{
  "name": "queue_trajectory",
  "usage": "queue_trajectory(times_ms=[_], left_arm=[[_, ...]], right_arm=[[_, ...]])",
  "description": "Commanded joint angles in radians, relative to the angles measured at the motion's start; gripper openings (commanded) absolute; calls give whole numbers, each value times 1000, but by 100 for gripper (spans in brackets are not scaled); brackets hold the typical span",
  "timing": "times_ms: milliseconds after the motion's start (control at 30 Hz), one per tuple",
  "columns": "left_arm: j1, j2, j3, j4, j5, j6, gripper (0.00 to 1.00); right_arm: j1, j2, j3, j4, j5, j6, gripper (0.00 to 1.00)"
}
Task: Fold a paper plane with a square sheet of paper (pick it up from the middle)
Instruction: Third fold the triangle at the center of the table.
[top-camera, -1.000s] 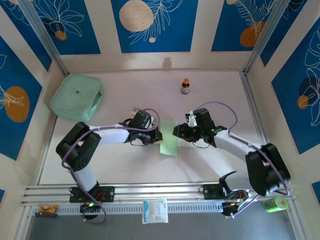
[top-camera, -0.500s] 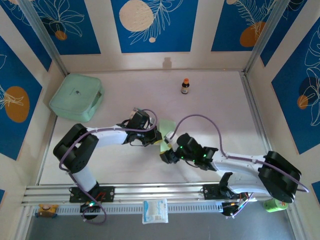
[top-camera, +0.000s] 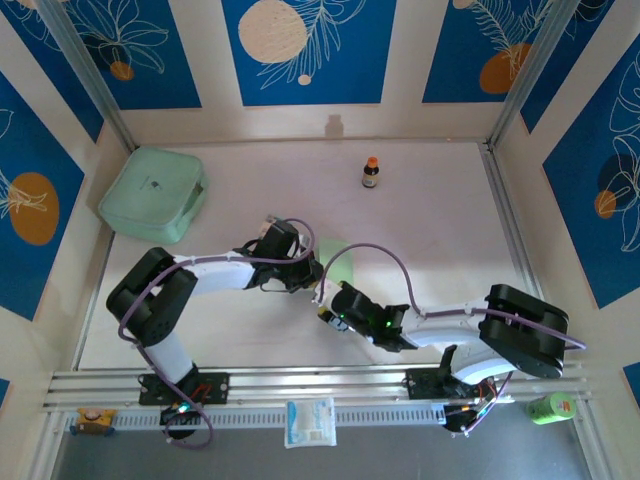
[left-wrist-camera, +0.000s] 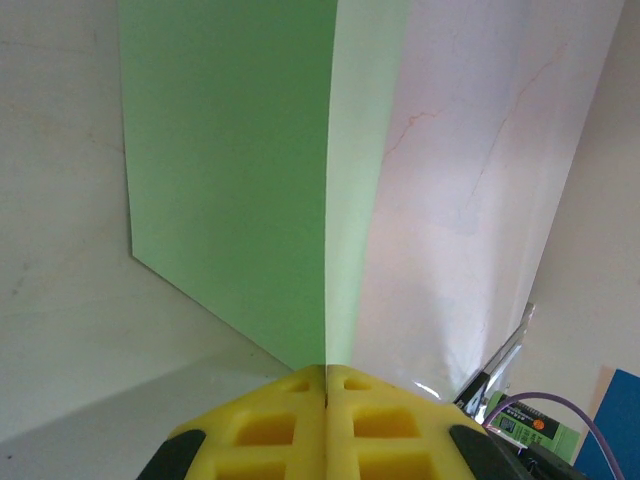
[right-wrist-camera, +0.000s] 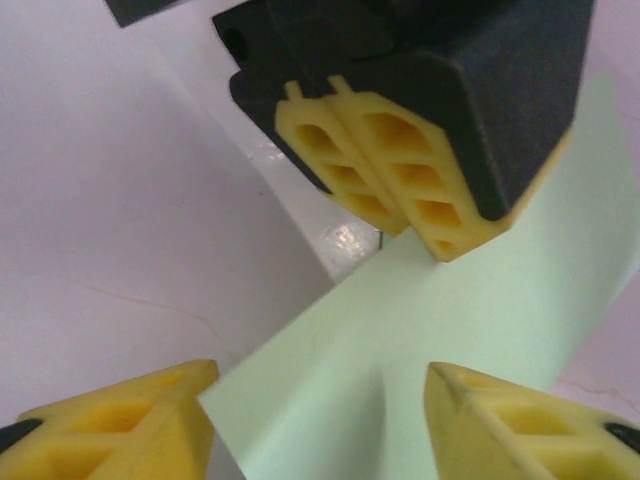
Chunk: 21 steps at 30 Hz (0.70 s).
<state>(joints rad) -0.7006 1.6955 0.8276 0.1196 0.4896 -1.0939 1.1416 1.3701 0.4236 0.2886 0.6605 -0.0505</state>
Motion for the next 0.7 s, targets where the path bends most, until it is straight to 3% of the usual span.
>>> queue_trajectory(times_ms=[0,667], left_arm=[[6,-8,2,3,19,8,0],[6,-7,10,-21,11,20,1]], right_arm=[[16,-3,13,30,60,-5,52],[12,-64,-20,15,-5,55,32]])
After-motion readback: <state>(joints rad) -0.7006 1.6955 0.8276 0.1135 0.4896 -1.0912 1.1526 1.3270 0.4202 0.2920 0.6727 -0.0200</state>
